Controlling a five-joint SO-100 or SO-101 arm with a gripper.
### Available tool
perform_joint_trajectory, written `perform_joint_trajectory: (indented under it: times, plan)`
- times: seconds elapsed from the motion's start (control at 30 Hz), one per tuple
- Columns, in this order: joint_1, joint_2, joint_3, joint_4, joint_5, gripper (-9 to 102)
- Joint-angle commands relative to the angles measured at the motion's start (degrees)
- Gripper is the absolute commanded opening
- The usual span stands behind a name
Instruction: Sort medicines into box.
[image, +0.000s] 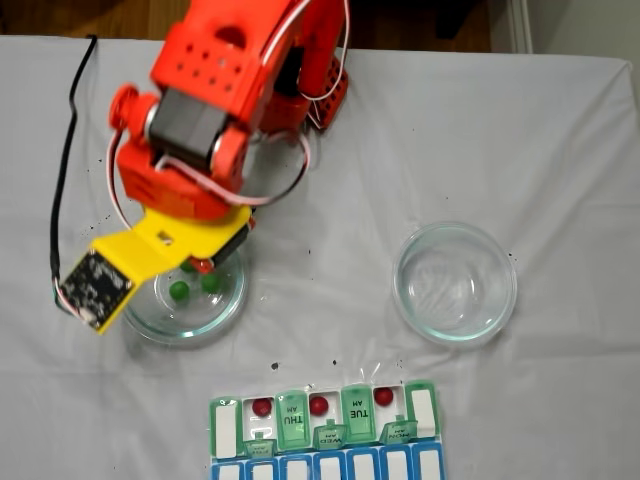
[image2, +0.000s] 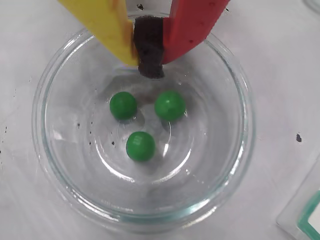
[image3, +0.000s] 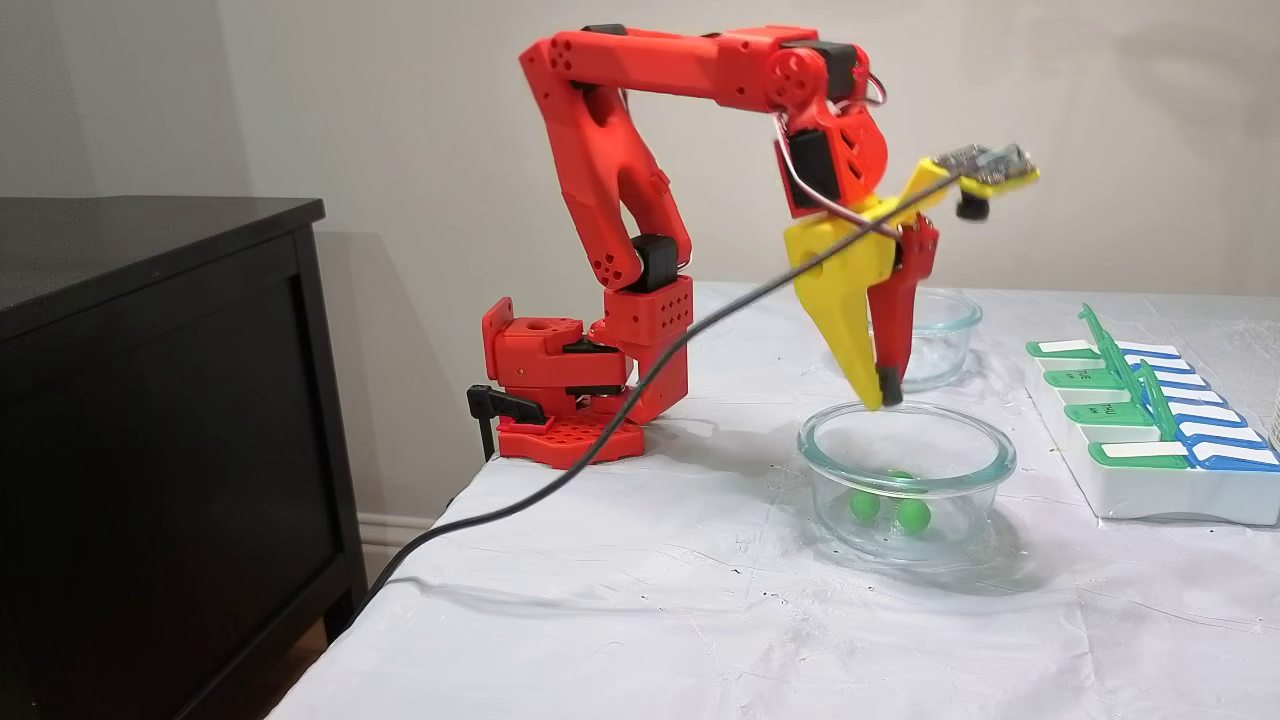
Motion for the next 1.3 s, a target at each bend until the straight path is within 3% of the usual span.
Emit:
perform_joint_trajectory:
  times: [0.0,1.27]
  plan:
    - [0.44,-8.17,-9.49,0.26,1.32,6]
    - [-0.26,-16.70,-14.59,-0.35,7.38,21]
